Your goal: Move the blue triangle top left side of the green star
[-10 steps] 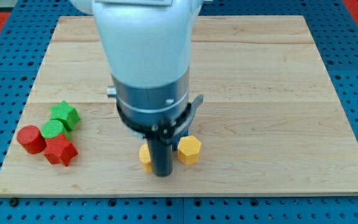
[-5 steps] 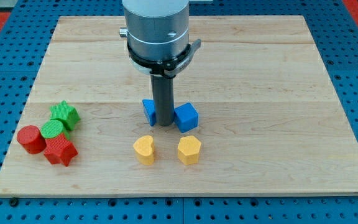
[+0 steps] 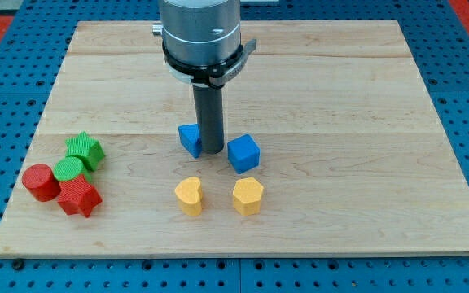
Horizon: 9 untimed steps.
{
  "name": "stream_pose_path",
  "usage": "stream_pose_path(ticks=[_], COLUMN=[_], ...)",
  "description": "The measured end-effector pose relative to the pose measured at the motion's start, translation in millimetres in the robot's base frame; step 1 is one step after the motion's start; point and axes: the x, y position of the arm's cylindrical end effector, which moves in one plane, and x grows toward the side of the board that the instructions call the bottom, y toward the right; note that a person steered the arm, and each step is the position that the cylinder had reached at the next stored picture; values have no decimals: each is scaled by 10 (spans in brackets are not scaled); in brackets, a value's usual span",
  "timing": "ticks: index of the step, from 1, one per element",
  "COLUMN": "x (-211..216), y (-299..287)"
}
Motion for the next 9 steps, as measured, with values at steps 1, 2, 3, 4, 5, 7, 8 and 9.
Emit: stream_pose_path(ticks=[1,2,3,4,5,7,8,9], x=[0,-5,-33,-82,-125,-60,-286,-752], y=[-16,-22,-22,-22,-22,-594,-1035,-1096])
